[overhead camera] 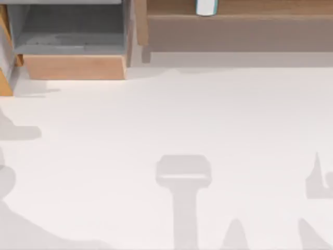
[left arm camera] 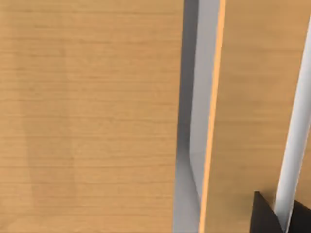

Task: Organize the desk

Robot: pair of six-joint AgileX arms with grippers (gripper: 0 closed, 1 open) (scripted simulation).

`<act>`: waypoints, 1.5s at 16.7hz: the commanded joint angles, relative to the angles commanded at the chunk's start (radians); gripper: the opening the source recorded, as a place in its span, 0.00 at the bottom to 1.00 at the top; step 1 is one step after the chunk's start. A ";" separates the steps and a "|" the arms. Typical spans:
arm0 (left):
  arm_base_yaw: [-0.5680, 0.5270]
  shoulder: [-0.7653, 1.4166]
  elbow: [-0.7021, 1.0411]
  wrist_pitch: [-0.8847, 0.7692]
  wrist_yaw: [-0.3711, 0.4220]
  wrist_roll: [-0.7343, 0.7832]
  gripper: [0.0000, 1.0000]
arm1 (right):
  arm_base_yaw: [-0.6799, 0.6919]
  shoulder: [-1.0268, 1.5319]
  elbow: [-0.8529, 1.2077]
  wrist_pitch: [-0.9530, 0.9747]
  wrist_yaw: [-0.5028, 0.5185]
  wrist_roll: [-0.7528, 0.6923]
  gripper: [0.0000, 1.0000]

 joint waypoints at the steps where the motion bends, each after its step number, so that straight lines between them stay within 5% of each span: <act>1: -0.010 0.013 0.030 -0.016 -0.011 -0.001 0.00 | 0.000 0.000 0.000 0.000 0.000 0.000 1.00; 22: -0.098 0.168 0.370 -0.199 -0.099 -0.008 0.00 | 0.000 0.000 0.000 0.000 0.000 0.000 1.00; 25: -0.098 0.168 0.370 -0.199 -0.099 -0.008 0.23 | 0.000 0.000 0.000 0.000 0.000 0.000 1.00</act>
